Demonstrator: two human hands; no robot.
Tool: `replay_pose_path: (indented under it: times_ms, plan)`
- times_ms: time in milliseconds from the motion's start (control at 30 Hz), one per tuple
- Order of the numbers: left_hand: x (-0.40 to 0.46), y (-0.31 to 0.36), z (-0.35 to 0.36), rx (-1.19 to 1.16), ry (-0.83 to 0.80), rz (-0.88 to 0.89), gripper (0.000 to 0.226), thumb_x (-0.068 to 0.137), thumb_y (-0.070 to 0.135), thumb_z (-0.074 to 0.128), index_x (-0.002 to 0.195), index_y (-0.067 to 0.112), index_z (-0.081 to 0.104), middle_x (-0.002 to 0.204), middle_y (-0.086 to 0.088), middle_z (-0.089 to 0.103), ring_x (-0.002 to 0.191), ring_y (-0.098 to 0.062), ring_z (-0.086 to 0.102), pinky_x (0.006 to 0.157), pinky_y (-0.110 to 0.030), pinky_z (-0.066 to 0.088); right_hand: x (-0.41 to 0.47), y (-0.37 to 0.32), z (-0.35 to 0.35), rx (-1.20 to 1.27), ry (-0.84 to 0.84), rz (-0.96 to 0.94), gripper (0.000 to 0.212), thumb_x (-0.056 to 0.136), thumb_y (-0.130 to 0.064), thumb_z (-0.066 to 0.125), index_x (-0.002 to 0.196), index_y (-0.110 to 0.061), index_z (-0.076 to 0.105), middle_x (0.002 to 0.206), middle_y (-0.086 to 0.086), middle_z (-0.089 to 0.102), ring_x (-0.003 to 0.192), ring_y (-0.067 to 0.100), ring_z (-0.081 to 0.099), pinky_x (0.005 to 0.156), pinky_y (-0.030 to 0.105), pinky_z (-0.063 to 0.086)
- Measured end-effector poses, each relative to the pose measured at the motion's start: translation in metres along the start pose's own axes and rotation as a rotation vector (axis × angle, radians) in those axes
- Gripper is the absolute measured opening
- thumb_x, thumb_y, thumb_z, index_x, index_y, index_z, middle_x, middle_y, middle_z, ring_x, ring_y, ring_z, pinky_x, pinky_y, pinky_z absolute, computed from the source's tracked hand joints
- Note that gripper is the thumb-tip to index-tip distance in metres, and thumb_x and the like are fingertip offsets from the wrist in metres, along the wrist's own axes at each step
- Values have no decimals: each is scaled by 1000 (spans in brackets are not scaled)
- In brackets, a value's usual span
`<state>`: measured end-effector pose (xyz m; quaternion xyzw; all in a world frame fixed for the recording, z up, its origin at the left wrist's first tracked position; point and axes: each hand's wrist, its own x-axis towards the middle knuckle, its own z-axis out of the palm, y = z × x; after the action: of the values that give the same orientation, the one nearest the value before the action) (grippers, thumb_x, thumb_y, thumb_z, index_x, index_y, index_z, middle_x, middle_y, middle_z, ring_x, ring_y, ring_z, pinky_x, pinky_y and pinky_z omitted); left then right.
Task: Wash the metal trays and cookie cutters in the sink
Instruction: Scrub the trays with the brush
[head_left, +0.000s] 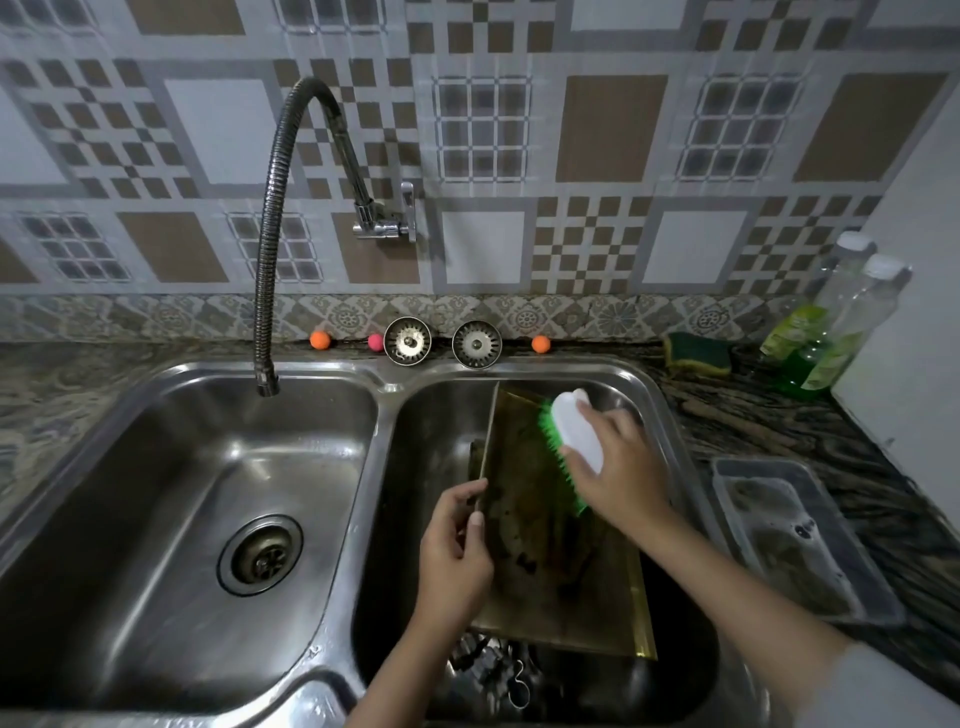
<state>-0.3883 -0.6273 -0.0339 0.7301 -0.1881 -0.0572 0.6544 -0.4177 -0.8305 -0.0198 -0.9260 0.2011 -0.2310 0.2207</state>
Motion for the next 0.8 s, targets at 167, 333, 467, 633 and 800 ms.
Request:
replay_pose_path:
  times_ms: [167, 333, 467, 633, 800]
  plan:
    - [2, -1, 6, -18, 14, -22, 31, 93, -2, 46, 114, 18, 58, 108, 7, 63, 101, 2, 59, 85, -16, 49, -25, -29, 2, 47, -24, -181, 62, 81, -54, 52, 136, -28, 50, 94, -5, 50, 87, 16, 48, 62, 27, 41]
    - [-3, 5, 9, -43, -1, -6, 30, 93, -5, 45, 113, 14, 59, 105, 5, 64, 97, 1, 61, 83, -16, 49, 9, 1, -11, 60, 50, 57, 59, 82, -43, 60, 137, -26, 49, 108, 5, 57, 105, 26, 53, 78, 41, 52]
    - [2, 1, 11, -52, 30, -21, 31, 93, -5, 46, 113, 15, 58, 107, 2, 64, 99, -3, 61, 85, -19, 49, -29, -46, 1, 47, 16, -195, 59, 78, -46, 56, 133, -24, 55, 88, -1, 54, 83, 22, 49, 65, 34, 46]
    - [-4, 2, 4, -60, -18, -31, 30, 94, -2, 46, 112, 18, 59, 104, 4, 65, 95, -3, 62, 81, -18, 51, 9, -11, -11, 14, 56, 30, 58, 81, -41, 63, 136, -27, 52, 97, 3, 57, 97, 26, 51, 70, 31, 41]
    - [-2, 1, 3, -61, 10, -27, 30, 93, -3, 46, 113, 16, 59, 110, 3, 64, 103, -2, 59, 87, -17, 48, -30, -49, -1, 44, -27, -248, 60, 77, -48, 54, 132, -25, 56, 85, -3, 51, 83, 20, 47, 64, 28, 39]
